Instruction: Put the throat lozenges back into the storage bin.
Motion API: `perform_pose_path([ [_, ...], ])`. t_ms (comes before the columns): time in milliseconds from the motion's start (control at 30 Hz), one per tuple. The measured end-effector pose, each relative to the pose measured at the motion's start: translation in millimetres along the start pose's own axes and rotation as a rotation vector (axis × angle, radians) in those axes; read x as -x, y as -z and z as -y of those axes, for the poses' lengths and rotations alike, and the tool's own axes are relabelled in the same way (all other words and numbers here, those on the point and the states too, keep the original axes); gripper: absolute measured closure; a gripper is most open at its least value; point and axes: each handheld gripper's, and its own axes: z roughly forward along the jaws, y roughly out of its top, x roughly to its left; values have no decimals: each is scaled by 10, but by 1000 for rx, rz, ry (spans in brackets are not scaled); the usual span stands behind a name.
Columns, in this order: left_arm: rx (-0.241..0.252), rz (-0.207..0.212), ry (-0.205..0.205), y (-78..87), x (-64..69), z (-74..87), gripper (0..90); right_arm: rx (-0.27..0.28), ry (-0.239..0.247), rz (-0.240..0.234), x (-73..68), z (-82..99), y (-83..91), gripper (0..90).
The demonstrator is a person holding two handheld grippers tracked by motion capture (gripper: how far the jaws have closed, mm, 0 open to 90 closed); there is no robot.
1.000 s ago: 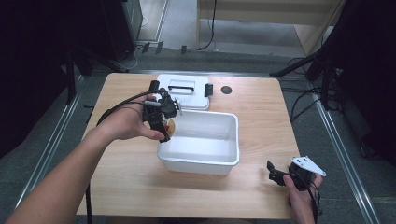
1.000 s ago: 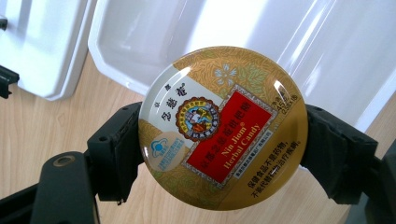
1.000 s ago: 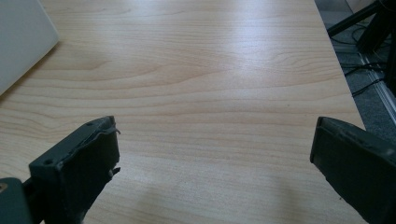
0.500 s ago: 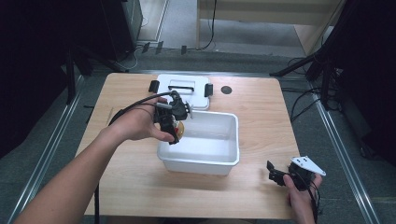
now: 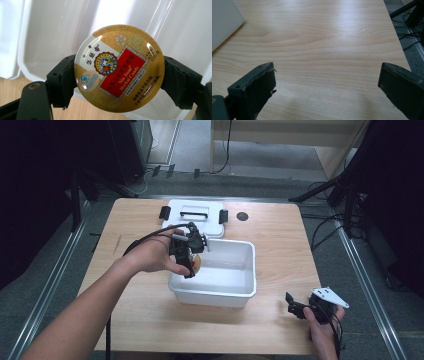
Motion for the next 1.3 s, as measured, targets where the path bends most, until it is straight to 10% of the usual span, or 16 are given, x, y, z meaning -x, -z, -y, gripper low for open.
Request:
perform_pose_path([
  [1300,-65,24,0,-414,62,8,208,-4,4,0,-1,-1,-3,14],
])
